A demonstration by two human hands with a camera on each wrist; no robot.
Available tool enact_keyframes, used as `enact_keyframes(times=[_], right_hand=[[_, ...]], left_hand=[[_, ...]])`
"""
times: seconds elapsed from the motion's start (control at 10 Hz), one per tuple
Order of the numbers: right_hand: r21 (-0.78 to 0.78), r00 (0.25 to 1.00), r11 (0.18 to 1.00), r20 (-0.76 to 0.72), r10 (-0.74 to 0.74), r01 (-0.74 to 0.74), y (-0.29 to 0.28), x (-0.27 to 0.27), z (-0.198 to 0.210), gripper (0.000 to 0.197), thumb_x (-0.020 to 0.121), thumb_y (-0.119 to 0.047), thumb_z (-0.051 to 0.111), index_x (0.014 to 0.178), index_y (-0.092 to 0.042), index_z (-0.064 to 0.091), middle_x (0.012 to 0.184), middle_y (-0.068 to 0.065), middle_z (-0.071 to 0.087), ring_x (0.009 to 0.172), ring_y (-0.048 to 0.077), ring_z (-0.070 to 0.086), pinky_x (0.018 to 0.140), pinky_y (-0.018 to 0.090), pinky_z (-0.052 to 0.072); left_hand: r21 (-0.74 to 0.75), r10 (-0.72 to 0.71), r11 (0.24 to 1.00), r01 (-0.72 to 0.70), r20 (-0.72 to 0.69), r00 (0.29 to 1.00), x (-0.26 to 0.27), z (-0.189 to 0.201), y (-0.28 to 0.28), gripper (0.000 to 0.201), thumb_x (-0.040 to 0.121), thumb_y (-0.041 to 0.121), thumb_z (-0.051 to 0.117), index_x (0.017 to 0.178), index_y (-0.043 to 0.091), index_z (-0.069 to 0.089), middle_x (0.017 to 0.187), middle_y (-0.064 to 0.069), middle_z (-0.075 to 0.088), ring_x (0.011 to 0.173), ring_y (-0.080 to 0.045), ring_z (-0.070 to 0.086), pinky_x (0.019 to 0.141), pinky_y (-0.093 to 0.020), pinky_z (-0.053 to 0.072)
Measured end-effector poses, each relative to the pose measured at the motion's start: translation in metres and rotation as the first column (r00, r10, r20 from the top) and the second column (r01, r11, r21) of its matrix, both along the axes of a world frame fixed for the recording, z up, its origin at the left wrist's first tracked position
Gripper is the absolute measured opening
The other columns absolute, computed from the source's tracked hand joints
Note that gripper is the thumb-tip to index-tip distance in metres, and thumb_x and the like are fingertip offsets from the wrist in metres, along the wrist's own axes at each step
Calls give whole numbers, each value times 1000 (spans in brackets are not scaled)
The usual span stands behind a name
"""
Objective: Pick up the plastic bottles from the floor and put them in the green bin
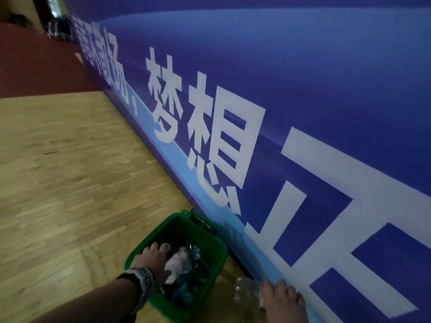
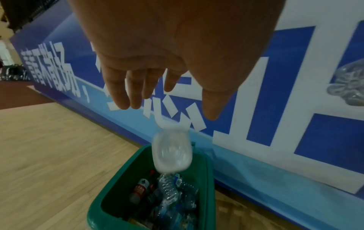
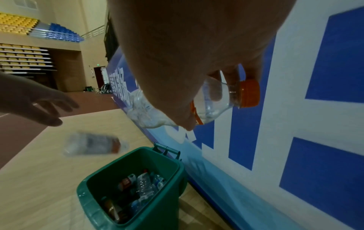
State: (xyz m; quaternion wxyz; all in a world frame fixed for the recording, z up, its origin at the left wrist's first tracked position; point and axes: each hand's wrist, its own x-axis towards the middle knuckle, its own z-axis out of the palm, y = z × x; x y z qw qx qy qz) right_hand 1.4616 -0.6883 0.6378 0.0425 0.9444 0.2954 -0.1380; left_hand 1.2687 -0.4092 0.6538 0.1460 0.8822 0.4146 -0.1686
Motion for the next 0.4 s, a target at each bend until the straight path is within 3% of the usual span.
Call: enact_keyframes(times=[0.1,0.2,0.3,0.4], right_hand=[[-124,988,984,-96,119,-131,57,21,3,87,79,-43,69,149,-53,18,140,15,47,125,46,46,107,68,24],[-35,901,902,-69,427,-430,117,25,21,74,99,-36,48,157,-34,2,150,11,33,133,34,36,106,51,32],[-66,852,849,-63,520,-524,174,33,19,101,90,-58,57,157,-25,-10,158,15,23,141,37,28,111,51,30],[-79,826,825,-141,546,-559,211,40,23,114,84,-71,56,155,-20,-17,165,16,0,150,41,5,118,54,15]], left_hand=[[-18,28,999,-28,24,999,9,-2,18,76,87,50,58,149,21,26,142,-4,39,129,-28,43,101,-41,45],[9,90,996,-90,35,995,8,-9,25,70,89,46,55,148,20,28,143,-2,38,129,-27,43,101,-40,44],[0,182,983,-183,72,981,-7,2,21,68,92,39,53,150,20,24,147,-1,35,130,-24,43,103,-36,43],[-100,293,953,-287,57,954,-39,-3,-2,65,93,40,53,149,24,26,149,3,34,132,-18,43,105,-31,41]])
